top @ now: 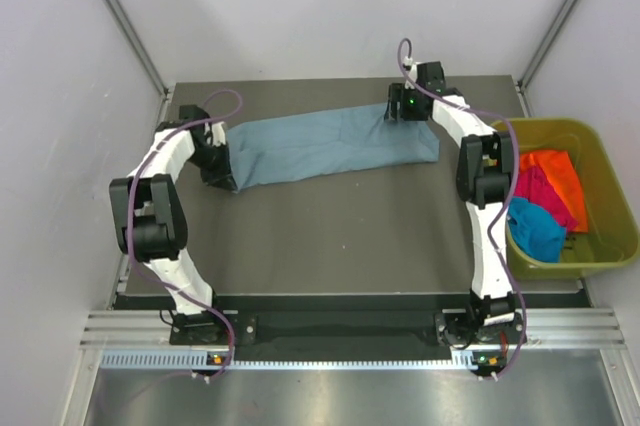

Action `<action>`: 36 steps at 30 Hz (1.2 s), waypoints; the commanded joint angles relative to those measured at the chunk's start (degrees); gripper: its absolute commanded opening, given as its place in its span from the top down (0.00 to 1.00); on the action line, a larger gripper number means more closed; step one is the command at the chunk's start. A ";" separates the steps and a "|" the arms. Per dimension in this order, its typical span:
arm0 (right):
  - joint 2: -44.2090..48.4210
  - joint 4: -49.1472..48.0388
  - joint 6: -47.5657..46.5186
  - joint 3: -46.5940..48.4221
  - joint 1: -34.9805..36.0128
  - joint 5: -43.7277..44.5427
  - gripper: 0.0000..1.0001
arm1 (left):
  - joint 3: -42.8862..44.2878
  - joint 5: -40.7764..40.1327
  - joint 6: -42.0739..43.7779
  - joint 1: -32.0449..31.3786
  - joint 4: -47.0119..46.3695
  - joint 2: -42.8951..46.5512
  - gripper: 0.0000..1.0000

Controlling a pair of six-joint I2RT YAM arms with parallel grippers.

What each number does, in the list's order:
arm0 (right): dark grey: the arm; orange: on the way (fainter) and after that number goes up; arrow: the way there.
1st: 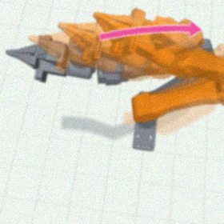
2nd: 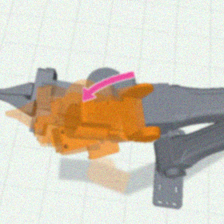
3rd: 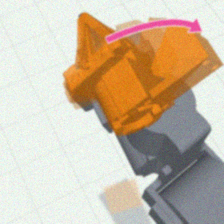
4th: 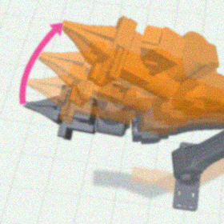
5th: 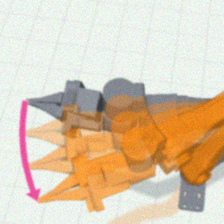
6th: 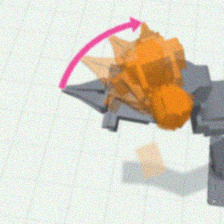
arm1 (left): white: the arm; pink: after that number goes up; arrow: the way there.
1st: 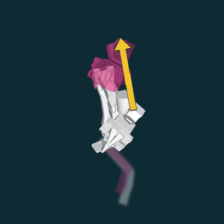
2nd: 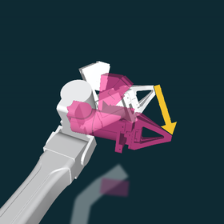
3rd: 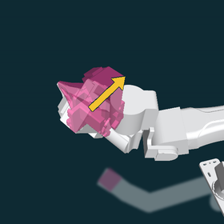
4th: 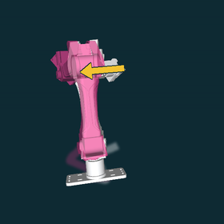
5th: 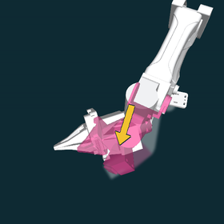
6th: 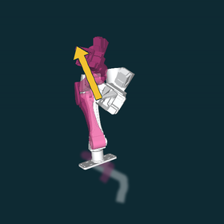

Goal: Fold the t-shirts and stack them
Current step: Fold the tshirt

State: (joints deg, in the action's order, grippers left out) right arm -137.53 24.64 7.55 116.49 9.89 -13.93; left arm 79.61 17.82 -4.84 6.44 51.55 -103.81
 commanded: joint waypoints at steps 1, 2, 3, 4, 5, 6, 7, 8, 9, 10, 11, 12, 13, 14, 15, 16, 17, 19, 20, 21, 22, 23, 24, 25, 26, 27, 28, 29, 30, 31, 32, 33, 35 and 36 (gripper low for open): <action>0.16 -3.37 -0.26 4.10 1.01 0.84 0.30 | -2.97 1.42 -1.13 -1.60 1.80 4.49 1.00; 0.51 -3.46 -0.43 3.84 1.01 0.93 0.30 | -3.76 1.08 -1.14 -1.60 1.97 4.84 1.00; 1.64 -3.46 -0.69 3.05 1.01 0.93 0.30 | -4.11 0.64 -1.05 -1.52 2.06 5.71 1.00; 2.35 -3.46 -1.04 2.44 1.01 1.01 0.30 | -4.38 0.20 -0.96 -1.52 1.98 6.25 1.00; 3.06 -3.29 -1.48 1.99 1.01 1.36 0.30 | -4.99 0.11 -0.96 -1.51 2.24 6.86 1.00; 4.54 -3.03 -1.75 1.12 1.01 1.63 0.30 | -5.26 0.19 -0.96 -1.51 2.24 7.91 1.00; 5.34 -3.11 -1.75 0.68 1.01 1.80 0.30 | -5.61 0.28 -1.13 -1.43 2.24 8.62 1.00; 6.04 -2.94 -2.01 0.32 1.01 1.98 0.30 | -5.96 0.02 -1.22 -1.43 2.24 9.06 1.00; 7.62 -2.93 -2.19 -0.72 1.10 2.15 0.30 | -6.14 0.02 -1.40 -1.08 2.24 10.11 1.00; 8.42 -2.93 -2.36 -1.43 1.18 2.42 0.30 | -6.31 -0.16 -1.40 -0.73 2.24 10.47 1.00; 9.29 -2.93 -2.71 -2.13 1.36 2.86 0.29 | -6.40 -0.77 -1.66 -0.46 2.24 10.90 1.00; 10.96 -2.50 -2.89 -3.88 1.45 2.77 0.29 | -6.40 -0.86 -1.66 0.24 2.15 11.43 1.00; 12.02 -2.32 -2.98 -5.03 1.62 2.86 0.30 | -6.40 -1.12 -1.66 0.68 2.15 11.44 1.00; 12.98 -2.23 -3.33 -6.26 1.62 3.03 0.29 | -6.14 -1.56 -1.75 1.12 2.24 11.18 1.00; 14.73 -1.97 -3.42 -8.62 1.62 3.12 0.29 | -5.96 -2.09 -1.75 1.90 2.33 10.22 1.00; 15.62 -1.71 -3.42 -9.78 1.54 3.21 0.30 | -5.87 -1.57 -1.58 2.09 2.59 9.51 1.00; 16.41 -1.53 -3.59 -10.92 1.45 3.21 0.29 | -5.61 -1.04 -1.66 2.52 2.85 8.72 1.00; 18.79 -1.18 -3.60 -14.08 1.36 3.21 0.29 | -5.96 1.06 -1.66 2.62 3.03 7.05 1.00; 20.10 -1.00 -3.68 -14.96 1.10 3.04 0.29 | -6.14 2.20 -1.31 2.62 3.12 6.61 0.99; 20.63 -0.91 -3.77 -16.45 1.01 2.95 0.29 | -6.22 2.82 -0.88 2.70 3.55 5.73 0.93; 21.16 -0.65 -3.86 -16.90 0.92 2.95 0.29 | -6.14 1.26 -1.22 2.62 4.08 5.72 0.73; 22.12 -0.65 -4.03 -17.34 0.66 3.12 0.29 | -5.79 -0.41 -1.40 2.88 4.17 6.07 0.65; 22.66 -0.56 -3.95 -18.13 0.57 3.30 0.29 | -5.00 -1.81 -1.22 3.05 4.26 6.86 0.59; 23.18 -0.56 -3.77 -18.48 0.48 3.21 0.29 | -2.21 -4.35 -1.40 3.49 4.17 6.95 0.50; 24.06 -0.74 -3.77 -18.84 0.22 3.39 0.29 | -0.18 -5.59 -1.57 4.36 3.74 6.78 0.47; 24.42 -0.82 -3.77 -19.54 0.22 3.56 0.29 | 2.10 -6.13 -1.40 4.98 3.21 5.13 0.45; 24.59 -1.00 -3.86 -19.98 0.30 3.65 0.29 | 6.82 -6.13 -1.22 5.68 2.60 3.72 0.43; 24.60 -1.09 -3.69 -20.33 0.31 3.48 0.29 | 9.39 -6.05 -1.22 7.00 1.81 1.88 0.42; 24.42 -1.00 -3.68 -20.77 0.22 3.39 0.29 | 12.12 -6.05 -1.31 7.62 1.80 -2.67 0.42; 24.07 -0.91 -3.68 -20.86 0.22 3.47 0.29 | 18.15 -5.87 -1.40 8.15 2.32 -5.32 0.42; 23.72 -0.57 -3.60 -20.77 0.22 3.21 0.29 | 20.99 -5.87 -1.40 8.76 2.94 -8.05 0.42; 23.11 -0.47 -3.68 -20.43 0.22 3.04 0.29 | 23.11 -5.87 -1.22 8.86 2.86 -12.25 0.42; 22.40 -0.30 -3.68 -20.16 0.22 2.86 0.29 | 27.34 -6.92 -0.43 9.03 1.81 -17.18 0.42; 22.31 -0.39 -3.68 -19.98 0.22 2.95 0.29 | 28.65 -6.40 -0.43 9.12 1.63 -18.78 0.43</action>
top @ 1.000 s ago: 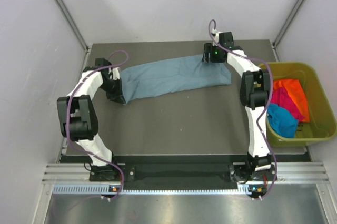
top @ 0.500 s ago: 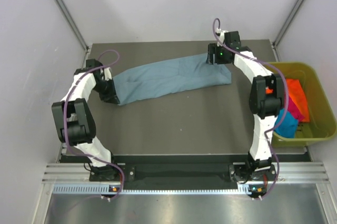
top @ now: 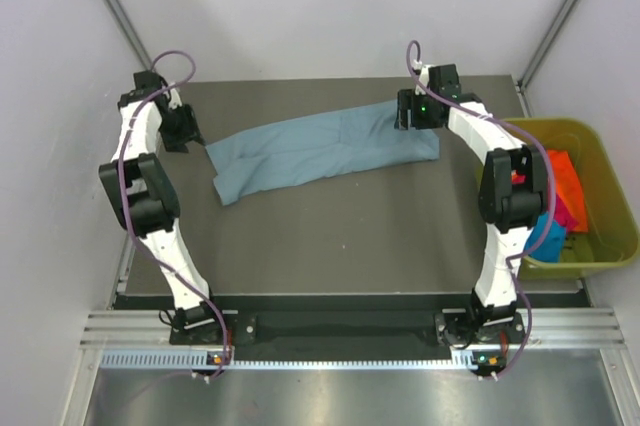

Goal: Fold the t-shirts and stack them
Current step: Fold the tshirt

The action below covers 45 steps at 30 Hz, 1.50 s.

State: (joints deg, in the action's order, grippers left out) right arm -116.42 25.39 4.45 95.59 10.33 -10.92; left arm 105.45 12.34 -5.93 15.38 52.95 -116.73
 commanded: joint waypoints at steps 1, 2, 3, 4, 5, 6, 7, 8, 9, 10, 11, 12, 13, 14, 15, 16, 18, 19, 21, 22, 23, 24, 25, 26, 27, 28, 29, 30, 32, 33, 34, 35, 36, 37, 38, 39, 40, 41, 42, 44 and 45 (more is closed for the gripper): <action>1.11 -1.13 -0.67 1.00 -0.22 0.02 0.29 | 5.01 -0.65 1.01 0.18 0.23 -7.36 0.44; 1.11 -1.13 -0.84 0.91 -0.13 0.19 0.29 | 5.46 -0.82 0.93 0.09 -0.21 -9.20 0.45; 1.20 -1.22 -0.67 0.91 -0.22 0.19 0.29 | 5.64 -1.00 0.92 0.09 -1.35 -10.00 0.45; 1.20 -1.13 -1.02 0.83 -0.13 0.46 0.29 | 6.25 -1.09 0.84 0.18 -1.62 -10.62 0.45; 1.37 -1.22 -1.19 0.65 -0.13 0.55 0.29 | 6.70 -0.91 0.84 0.18 -1.79 -12.19 0.45; 1.46 -1.30 -1.37 0.47 -0.22 0.63 0.29 | 7.31 -0.39 0.84 0.18 -1.88 -12.99 0.46; 1.55 -1.39 -1.63 0.39 -0.22 0.72 0.29 | 8.53 -0.30 0.66 0.18 -2.15 -13.78 0.46; 1.81 -1.39 -1.81 0.12 -0.13 0.98 0.29 | 9.07 -0.04 0.66 0.18 -2.32 -15.18 0.46; 2.07 -1.39 -1.90 -0.66 -0.05 1.16 0.29 | 9.77 0.31 0.57 0.18 -2.58 -15.89 0.47; 2.25 -1.39 -1.99 -1.10 -0.04 1.34 0.29 | 10.91 0.32 0.49 0.18 -2.94 -16.51 0.47; 2.60 -1.13 -1.90 -1.98 -0.04 1.25 0.29 | 11.61 0.41 0.48 0.18 -3.03 -17.65 0.48; 2.78 -0.87 -1.64 -2.60 0.04 1.25 0.29 | 12.14 0.49 0.40 0.09 -3.11 -18.18 0.48; 2.95 -0.69 -1.03 -3.13 0.04 1.25 0.29 | 13.11 0.41 0.31 0.09 -3.29 -18.71 0.49; 3.48 -0.17 -0.59 -3.83 0.04 0.99 0.29 | 13.55 0.49 0.31 0.09 -3.46 -19.50 0.49; 3.83 0.01 -0.15 -5.40 0.04 0.81 0.29 | 14.08 0.49 0.31 0.09 -3.55 -20.03 0.50; 4.18 0.27 0.29 -6.29 0.04 0.64 0.29 | 14.69 0.49 0.31 0.09 -3.64 -20.38 0.50; 4.71 0.45 0.39 -8.48 0.22 0.28 0.29 | 15.14 0.58 0.22 0.01 -3.90 -21.35 0.53; 4.89 0.54 0.56 -9.10 0.22 0.28 0.29 | 15.31 0.58 0.13 0.09 -4.08 -21.61 0.56; 4.98 0.45 0.39 -10.07 0.31 0.28 0.29 | 15.57 1.02 0.31 -0.08 -4.17 -22.49 0.67; 4.80 0.37 0.13 -10.25 0.22 0.28 0.29 | 15.66 1.20 0.48 0.00 -4.26 -22.75 0.70; 4.45 0.37 0.12 -10.42 0.22 0.54 0.29 | 15.84 1.20 0.48 -0.08 -4.26 -23.36 0.74; 4.19 0.37 0.04 -10.51 0.13 0.55 0.29 | 16.01 1.37 0.48 -0.17 -4.52 -23.63 0.83; 3.92 0.28 -0.31 -10.51 0.22 0.98 0.29 | 16.36 1.63 0.57 -0.17 -4.52 -23.81 0.88; 3.31 0.10 -0.40 -10.60 0.22 1.42 0.29 | 16.54 1.55 0.75 -0.17 -4.52 -24.42 0.96; 2.96 0.01 -0.49 -10.51 0.22 1.77 0.29 | 16.89 1.11 0.84 -0.26 -4.61 -24.60 1.00; 2.69 0.01 -0.84 -10.43 0.22 1.95 0.29 | 16.98 0.94 0.92 -0.17 -4.70 -24.69 1.00; 2.08 -0.16 -1.11 -9.99 0.13 2.30 0.29 | 17.07 0.67 0.92 -0.17 -4.70 -24.86 1.00; 1.73 -0.16 -1.20 -9.64 0.13 2.65 0.29 | 17.07 0.23 0.92 -0.17 -4.78 -24.86 1.00; 0.76 -0.34 -1.81 -8.76 -0.04 3.09 0.29 | 17.33 0.23 0.84 0.18 -5.31 -24.95 1.00; 0.32 -0.34 -2.07 -8.49 -0.04 3.36 0.29 | 17.60 0.23 0.84 0.35 -5.57 -25.13 1.00; 0.06 -0.25 -2.25 -8.14 -0.22 3.53 0.29 | 18.64 0.06 1.18 0.36 -5.84 -25.39 1.00; -0.73 -0.08 -2.34 -7.53 -0.31 3.53 0.29 | 19.35 -0.12 1.36 0.62 -5.93 -26.18 1.00; -1.17 0.10 -2.51 -7.00 -0.39 3.62 0.29 | 20.23 -0.21 1.62 0.62 -6.10 -26.62 1.00; -1.52 0.19 -2.95 -6.56 -0.40 3.71 0.29 | 21.63 -0.12 2.15 0.62 -6.28 -27.06 1.00; -2.49 0.36 -3.13 -5.43 -0.57 3.97 0.29 | 22.25 -0.38 2.24 0.71 -6.45 -27.85 1.00; -3.02 0.45 -3.39 -4.72 -0.57 4.15 0.29 | 22.78 -0.21 2.33 0.62 -6.63 -28.29 1.00; -3.63 0.71 -3.74 -4.02 -0.66 4.24 0.29 | 23.65 -0.12 2.68 0.53 -6.72 -28.47 1.00; -4.59 0.80 -3.92 -2.62 -0.75 4.41 0.29 | 23.92 -0.21 2.68 0.62 -6.80 -28.99 1.00; -4.95 0.89 -4.01 -1.99 -0.75 4.59 0.29 | 24.36 -0.12 2.94 0.53 -6.98 -29.17 1.00; -6.18 0.89 -4.01 -0.42 -0.75 4.76 0.29 | 24.98 -0.21 3.12 0.53 -7.07 -29.96 1.00; -6.53 0.81 -3.92 -0.06 -0.75 4.94 0.29 | 25.33 -0.56 3.21 0.44 -7.16 -30.14 1.00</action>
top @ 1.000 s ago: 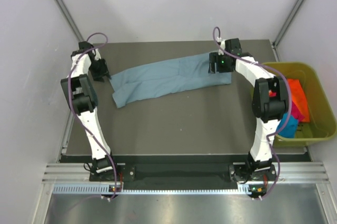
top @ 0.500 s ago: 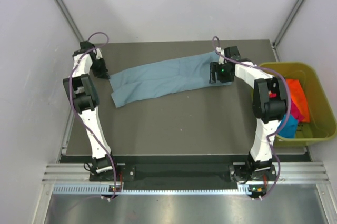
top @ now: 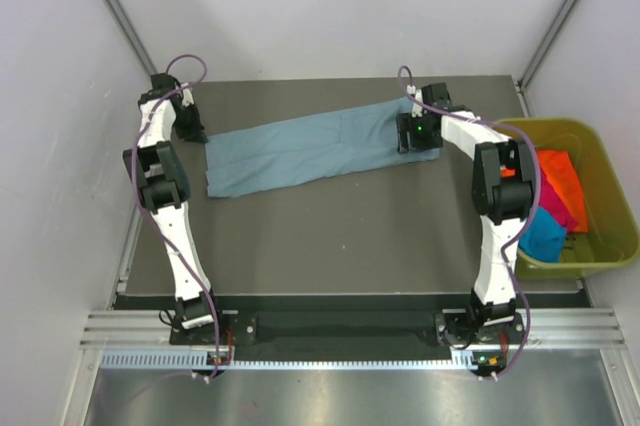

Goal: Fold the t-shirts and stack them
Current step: Fold the tshirt

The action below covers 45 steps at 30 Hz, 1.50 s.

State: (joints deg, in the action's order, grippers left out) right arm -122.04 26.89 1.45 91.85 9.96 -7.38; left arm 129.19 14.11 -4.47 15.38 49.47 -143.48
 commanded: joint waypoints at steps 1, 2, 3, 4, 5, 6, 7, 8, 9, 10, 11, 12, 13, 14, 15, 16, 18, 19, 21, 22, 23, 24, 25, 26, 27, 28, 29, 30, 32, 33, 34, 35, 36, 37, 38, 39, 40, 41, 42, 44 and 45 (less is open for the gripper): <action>-1.09 -0.62 -1.01 3.94 -0.29 1.49 0.29 | 2.20 -2.59 2.09 0.44 -3.86 -3.39 1.00; -1.53 -0.53 -1.01 4.12 -0.37 1.49 0.29 | 2.56 -2.86 2.27 0.44 -3.94 -3.73 1.00; -1.80 -0.61 -1.01 4.12 -0.29 1.49 0.29 | 3.43 -3.64 2.62 0.44 -4.03 -3.82 1.00; -1.89 -0.44 -1.01 4.12 -0.37 1.49 0.29 | 3.79 -3.82 2.80 0.53 -4.29 -3.91 1.00; -2.32 -0.44 -1.01 4.21 -0.38 1.49 0.29 | 4.14 -4.09 2.89 0.62 -4.65 -4.09 1.00; -2.41 -0.27 -1.01 4.30 -0.38 1.49 0.29 | 4.75 -4.61 3.24 0.71 -5.08 -4.18 1.00; -2.68 -0.26 -1.01 4.47 -0.38 1.40 0.29 | 5.28 -5.05 3.24 0.79 -5.96 -4.26 1.00; -3.20 -0.09 -0.93 5.00 -0.29 1.31 0.29 | 6.07 -5.32 3.24 0.97 -6.05 -4.96 1.00; -3.47 0.09 -1.01 5.35 -0.37 1.23 0.28 | 7.30 -5.41 3.50 0.97 -6.06 -5.23 1.00; -3.73 0.09 -1.01 5.53 -0.38 1.14 0.28 | 7.40 -5.49 3.42 0.88 -6.23 -5.41 1.00; -3.91 0.26 -1.01 5.62 -0.29 1.14 0.28 | 7.40 -5.67 3.33 0.88 -6.58 -5.32 1.00; -3.91 0.18 -1.01 5.62 -0.29 1.22 0.28 | 7.22 -5.50 3.33 0.80 -6.50 -5.41 1.00; -3.82 0.35 -1.01 5.44 -0.29 0.96 0.28 | 7.31 -6.02 3.24 0.71 -6.23 -5.23 1.00; -3.65 0.35 -1.01 5.18 -0.20 0.96 0.28 | 7.31 -6.89 2.98 0.62 -5.80 -4.97 1.00; -3.56 0.44 -1.01 5.00 -0.29 0.96 0.28 | 7.22 -7.95 2.19 0.62 -5.44 -4.36 1.00; -3.21 0.44 -1.01 4.74 -0.20 0.87 0.28 | 7.05 -8.22 2.10 0.45 -5.27 -3.48 1.00; -2.07 0.61 -1.01 3.60 -0.20 0.44 0.28 | 5.39 -6.64 1.49 0.53 -4.91 1.17 0.94; -1.80 0.70 -1.01 3.07 -0.11 0.26 0.28 | 4.24 -5.59 1.05 0.53 -4.91 3.19 0.94; -0.75 0.53 -1.01 1.84 -0.11 -0.18 0.28 | -0.57 -0.50 -0.27 0.53 -4.48 9.42 0.92; -0.48 0.35 -1.01 1.40 0.06 -0.18 0.28 | -2.69 1.60 -0.97 0.44 -4.56 13.71 0.91; -0.05 0.26 -1.01 1.05 0.06 -0.18 0.28 | -4.89 3.28 -1.85 0.44 -4.39 15.67 0.89; 0.05 0.18 -1.01 0.96 0.06 -0.27 0.28 | -8.65 7.12 -3.42 0.44 -3.52 17.43 0.82; 0.13 0.00 -1.01 0.96 0.06 -0.18 0.28 | -10.34 8.64 -4.05 0.36 -2.90 20.49 0.78; 0.05 0.09 -1.01 1.05 0.15 -0.18 0.28 | -11.75 9.87 -4.40 0.27 -1.85 21.74 0.73; 0.05 0.00 -1.01 1.05 0.15 -0.18 0.28 | -14.37 11.28 -5.28 0.01 -0.88 22.88 0.66; -0.13 -0.09 -1.01 1.05 0.15 -0.18 0.28 | -16.05 12.16 -5.55 -0.26 0.44 25.33 0.64; -0.22 -0.09 -1.01 1.22 0.24 -0.18 0.28 | -17.98 13.04 -5.72 -0.35 0.62 26.75 0.63; -0.39 -0.09 -0.93 1.31 0.24 -0.27 0.28 | -22.09 13.92 -6.42 -0.52 0.80 28.15 0.62; -0.57 -0.26 -0.93 1.57 0.33 -0.27 0.28 | -25.55 14.72 -6.95 -0.79 2.20 30.71 0.60; -0.57 -0.35 -1.01 1.66 0.24 -0.36 0.28 | -28.61 15.15 -7.30 -0.70 2.64 31.41 0.59; -0.66 -0.35 -1.01 1.66 0.33 -0.53 0.28 | -30.20 15.42 -7.48 -0.70 2.82 32.72 0.59; -0.66 -0.44 -1.01 1.75 0.33 -0.53 0.28 | -31.70 15.51 -7.66 -0.70 3.60 33.17 0.59; -0.57 -0.35 -1.01 1.75 0.33 -0.62 0.28 | -33.72 15.60 -7.57 -0.79 3.96 33.53 0.59; -0.57 -0.44 -1.01 1.66 0.33 -0.53 0.28 | -34.78 15.60 -7.66 -0.79 4.14 34.22 0.59; -0.57 -0.53 -1.01 1.66 0.33 -0.62 0.28 | -35.75 15.60 -7.75 -0.79 4.49 34.32 0.60; -0.66 -0.61 -1.01 1.66 0.33 -0.53 0.27 | -36.98 15.69 -8.10 -0.79 4.67 34.23 0.60; -0.66 -0.70 -1.10 1.57 0.33 -0.62 0.28 | -37.60 15.77 -8.27 -0.79 4.67 33.71 0.61; -0.57 -0.79 -1.01 1.49 0.33 -0.62 0.28 | -38.04 16.04 -8.45 -0.79 4.67 33.36 0.63; -0.66 -1.05 -1.01 1.49 0.24 -0.71 0.28 | -38.48 16.04 -8.71 -0.79 4.32 32.92 0.64; -0.74 -1.05 -1.01 1.49 0.24 -0.97 0.28 | -38.48 15.51 -9.06 -0.70 3.97 31.25 0.64; -0.83 -1.23 -1.01 1.57 0.24 -0.97 0.27 | -38.22 15.42 -9.07 -0.79 3.70 30.55 0.65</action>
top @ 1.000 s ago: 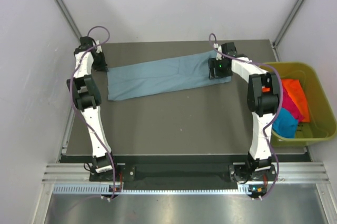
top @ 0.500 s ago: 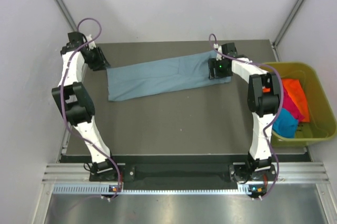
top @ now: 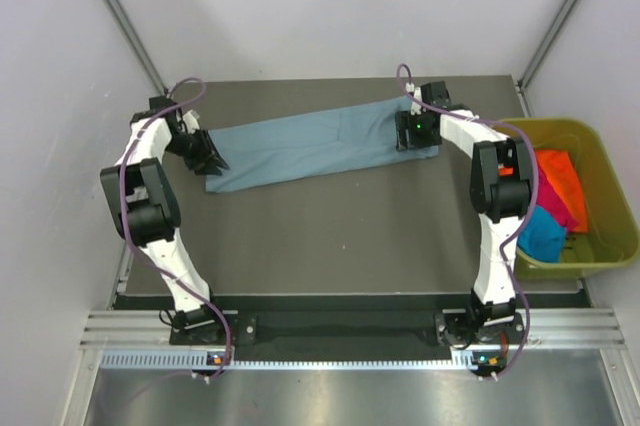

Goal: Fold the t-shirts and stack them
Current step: Fold the tshirt

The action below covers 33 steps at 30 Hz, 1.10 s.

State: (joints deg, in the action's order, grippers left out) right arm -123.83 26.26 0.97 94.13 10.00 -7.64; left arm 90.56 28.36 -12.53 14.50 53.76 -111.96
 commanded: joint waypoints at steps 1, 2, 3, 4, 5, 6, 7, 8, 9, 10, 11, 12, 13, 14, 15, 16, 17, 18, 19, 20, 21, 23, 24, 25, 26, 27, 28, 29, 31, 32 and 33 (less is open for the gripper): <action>0.79 -0.51 -0.53 -0.61 0.20 -0.80 0.28 | 0.58 1.08 -1.09 0.09 -0.76 -2.28 0.65; 0.78 -0.60 -0.53 -0.61 0.28 -0.80 0.28 | 1.19 0.82 -1.09 0.17 -1.02 -2.99 0.66; 0.70 -0.77 -0.53 -0.61 0.20 -0.71 0.28 | 1.72 0.30 -1.09 0.18 -1.11 -3.78 0.66; 0.43 -0.77 -0.53 -0.44 0.20 -0.71 0.28 | 2.16 0.03 -1.00 0.18 -1.55 -5.44 0.66; 0.35 -0.77 -0.45 -0.35 0.20 -0.71 0.28 | 3.38 -0.41 -0.91 0.09 -1.72 -6.24 0.67; 0.26 -0.86 -0.45 -0.26 0.20 -0.71 0.28 | 4.00 -1.37 -0.91 0.09 -1.90 -7.12 0.67; 0.17 -0.86 -0.53 -0.17 0.20 -0.80 0.28 | 4.62 -1.55 -0.83 0.09 -2.34 -8.70 0.67; 0.26 -0.86 -0.53 -0.08 0.20 -0.80 0.27 | 6.27 -1.73 -0.56 0.09 -2.34 -9.58 0.67; 0.26 -0.77 -0.45 -0.08 0.28 -0.80 0.27 | 6.90 -2.86 -0.47 0.17 -2.43 -10.98 0.68; 0.17 -0.86 -0.53 0.00 0.20 -0.80 0.27 | 7.52 -3.39 -0.39 0.09 -2.78 -11.61 0.68; 0.34 -0.77 -0.45 -0.08 0.20 -0.80 0.28 | 8.48 -3.75 -0.12 0.09 -2.69 -12.40 0.68; 0.26 -0.77 -0.53 -0.08 0.11 -0.71 0.27 | 8.92 -4.71 -0.03 0.09 -2.52 -13.53 0.68; 0.34 -0.77 -0.53 -0.08 0.02 -0.62 0.28 | 9.10 -5.15 0.05 0.00 -2.52 -13.81 0.68; 0.34 -0.77 -0.53 -0.08 0.02 -0.62 0.27 | 9.10 -5.68 0.32 0.00 -2.43 -14.07 0.68; 0.17 -0.77 -0.53 0.00 -0.15 -0.54 0.27 | 9.10 -6.90 0.49 -0.17 -2.34 -14.33 0.69; 0.08 -0.77 -0.53 0.09 -0.24 -0.53 0.27 | 9.02 -7.52 0.84 -0.35 -2.34 -14.34 0.69; -0.01 -0.86 -0.53 0.18 -0.33 -0.53 0.27 | 8.93 -8.23 1.28 -0.53 -1.99 -14.51 0.69; -0.27 -0.69 -0.53 0.35 -0.42 -0.53 0.27 | 8.84 -8.67 1.28 -0.96 -1.90 -14.51 0.70; -0.97 -0.51 -0.53 1.05 -0.51 -0.71 0.27 | 8.67 -9.11 1.37 -1.05 -1.73 -14.51 0.70; -1.41 -0.42 -0.53 1.58 -0.59 -0.71 0.27 | 8.32 -9.89 1.29 -1.40 -1.20 -14.51 0.71; -2.02 -0.07 -0.45 2.37 -0.68 -0.88 0.27 | 7.96 -10.16 1.46 -1.93 -1.11 -14.16 0.71; -4.22 0.28 -0.18 5.27 -0.95 -1.41 0.28 | 6.39 -9.99 1.63 -2.55 -0.94 -13.37 0.73; -5.18 0.63 -0.01 6.58 -0.95 -1.67 0.28 | 5.77 -9.99 1.64 -3.07 -0.85 -12.41 0.73; -7.11 0.98 0.34 9.64 -1.12 -2.20 0.28 | 4.98 -9.90 1.55 -3.42 -0.85 -11.88 0.73; -8.00 1.51 1.22 11.06 -1.30 -2.73 0.28 | 3.41 -9.82 1.29 -3.69 -0.93 -11.27 0.74; -8.61 1.43 1.40 12.21 -1.39 -2.99 0.28 | 2.69 -9.81 1.20 -4.30 -0.93 -10.13 0.74; -9.75 1.25 1.84 14.22 -1.30 -3.43 0.28 | 1.99 -9.81 1.28 -4.57 -1.11 -9.51 0.74; -10.46 2.12 1.75 15.72 -1.30 -3.61 0.28 | 0.94 -9.99 1.28 -4.92 -1.11 -9.07 0.74; -12.04 3.00 1.58 18.53 -1.30 -3.70 0.28 | 0.06 -10.17 1.28 -5.71 -1.11 -7.57 0.74; -12.40 3.44 1.66 18.90 -1.47 -3.87 0.28 | -0.73 -10.17 1.28 -5.97 -1.02 -7.13 0.74; -12.49 3.45 1.84 19.16 -1.65 -4.14 0.28 | -1.09 -10.17 1.28 -6.50 -1.02 -6.35 0.74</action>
State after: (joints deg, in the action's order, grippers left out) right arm -134.04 29.43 1.89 110.50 9.06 -10.39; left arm 91.39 19.20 -11.97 9.28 52.07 -121.56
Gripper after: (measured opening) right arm 0.723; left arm 0.263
